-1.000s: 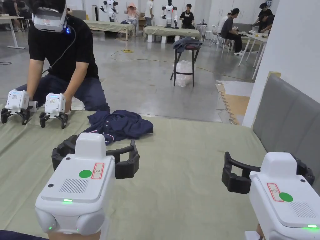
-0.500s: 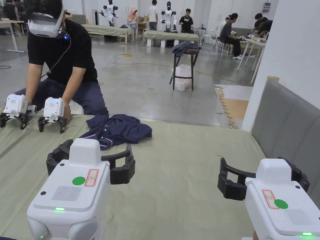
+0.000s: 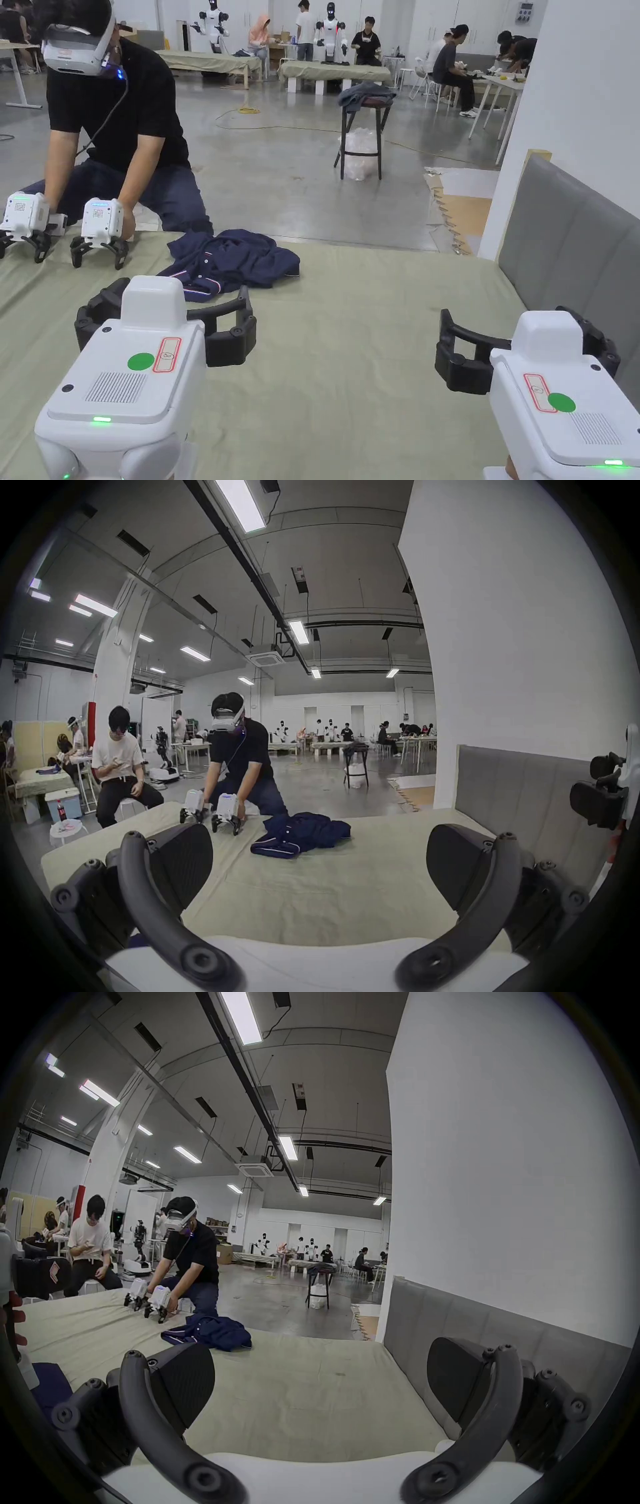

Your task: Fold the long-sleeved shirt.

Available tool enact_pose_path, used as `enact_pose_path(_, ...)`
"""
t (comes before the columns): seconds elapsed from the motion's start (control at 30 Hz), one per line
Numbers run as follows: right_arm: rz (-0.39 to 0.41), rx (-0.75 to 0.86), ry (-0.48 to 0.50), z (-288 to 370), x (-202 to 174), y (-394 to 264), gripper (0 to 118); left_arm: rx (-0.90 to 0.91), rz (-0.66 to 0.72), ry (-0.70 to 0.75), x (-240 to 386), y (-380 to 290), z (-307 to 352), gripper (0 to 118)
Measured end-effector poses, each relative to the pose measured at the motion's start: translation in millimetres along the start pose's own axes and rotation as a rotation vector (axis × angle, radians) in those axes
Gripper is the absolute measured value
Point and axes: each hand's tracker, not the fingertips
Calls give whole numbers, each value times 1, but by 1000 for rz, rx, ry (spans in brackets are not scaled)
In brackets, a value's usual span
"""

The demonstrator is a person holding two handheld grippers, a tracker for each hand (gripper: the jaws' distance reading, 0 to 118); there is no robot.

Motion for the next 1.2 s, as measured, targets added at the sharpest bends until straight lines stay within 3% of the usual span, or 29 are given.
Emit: enact_pose_path(1.2,13,11,-2,2,-3,3,118,21,-2,9,-7,2,2,111)
